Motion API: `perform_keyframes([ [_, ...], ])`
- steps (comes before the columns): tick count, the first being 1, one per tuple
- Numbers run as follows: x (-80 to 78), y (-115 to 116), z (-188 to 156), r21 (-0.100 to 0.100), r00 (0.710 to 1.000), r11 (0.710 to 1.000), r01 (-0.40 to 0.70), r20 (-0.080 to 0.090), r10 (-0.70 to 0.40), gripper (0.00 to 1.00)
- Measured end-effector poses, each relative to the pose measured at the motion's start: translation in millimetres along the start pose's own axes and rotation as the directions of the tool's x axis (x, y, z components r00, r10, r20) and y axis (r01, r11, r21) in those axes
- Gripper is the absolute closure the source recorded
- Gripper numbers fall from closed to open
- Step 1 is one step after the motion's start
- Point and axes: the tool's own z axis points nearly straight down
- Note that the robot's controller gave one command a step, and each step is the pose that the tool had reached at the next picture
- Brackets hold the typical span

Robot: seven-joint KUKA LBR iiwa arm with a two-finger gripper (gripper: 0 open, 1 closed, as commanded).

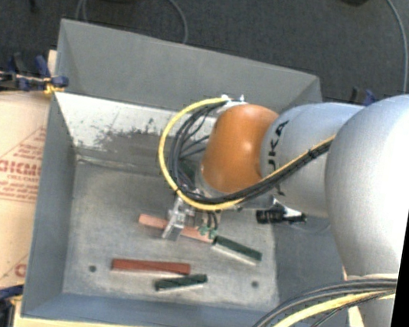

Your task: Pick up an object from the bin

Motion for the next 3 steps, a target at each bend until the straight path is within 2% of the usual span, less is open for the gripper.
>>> perform_keyframes([
  [1, 1.9, -1, -18, 0.004, 1.0, 1.0, 0.0, -0.01, 0.0, 1.0],
  [2, -0.7, 0, -32, 0.002, 1.0, 1.0, 0.0, -0.003, 0.0, 1.0],
  [3, -0.1, -1, -39, 0.003, 1.0, 1.0, -0.001, -0.005, 0.001, 1.0],
])
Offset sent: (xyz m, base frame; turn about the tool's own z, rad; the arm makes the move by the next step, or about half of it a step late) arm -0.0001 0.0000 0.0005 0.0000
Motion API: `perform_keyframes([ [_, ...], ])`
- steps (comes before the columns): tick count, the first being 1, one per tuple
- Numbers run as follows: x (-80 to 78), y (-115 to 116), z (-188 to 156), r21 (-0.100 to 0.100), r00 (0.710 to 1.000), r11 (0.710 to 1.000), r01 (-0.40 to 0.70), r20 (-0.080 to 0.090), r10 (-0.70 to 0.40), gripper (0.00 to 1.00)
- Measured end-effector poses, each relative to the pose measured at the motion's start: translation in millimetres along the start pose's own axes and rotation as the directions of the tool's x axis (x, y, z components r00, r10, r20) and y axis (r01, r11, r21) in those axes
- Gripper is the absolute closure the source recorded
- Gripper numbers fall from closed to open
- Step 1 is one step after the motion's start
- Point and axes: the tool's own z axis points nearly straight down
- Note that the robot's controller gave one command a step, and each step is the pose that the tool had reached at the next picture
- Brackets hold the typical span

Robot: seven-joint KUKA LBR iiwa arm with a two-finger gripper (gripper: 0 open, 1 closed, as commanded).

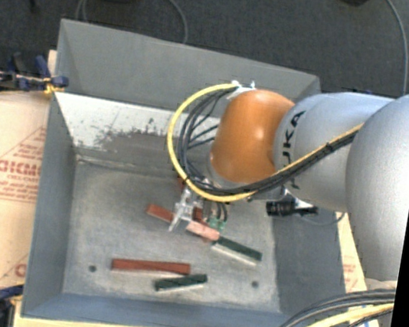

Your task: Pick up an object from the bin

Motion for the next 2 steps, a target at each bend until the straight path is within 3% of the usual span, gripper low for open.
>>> perform_keyframes([
  [2, -0.8, 0, -22, 0.0, 1.0, 1.0, -0.001, 0.001, 0.001, 1.0],
])
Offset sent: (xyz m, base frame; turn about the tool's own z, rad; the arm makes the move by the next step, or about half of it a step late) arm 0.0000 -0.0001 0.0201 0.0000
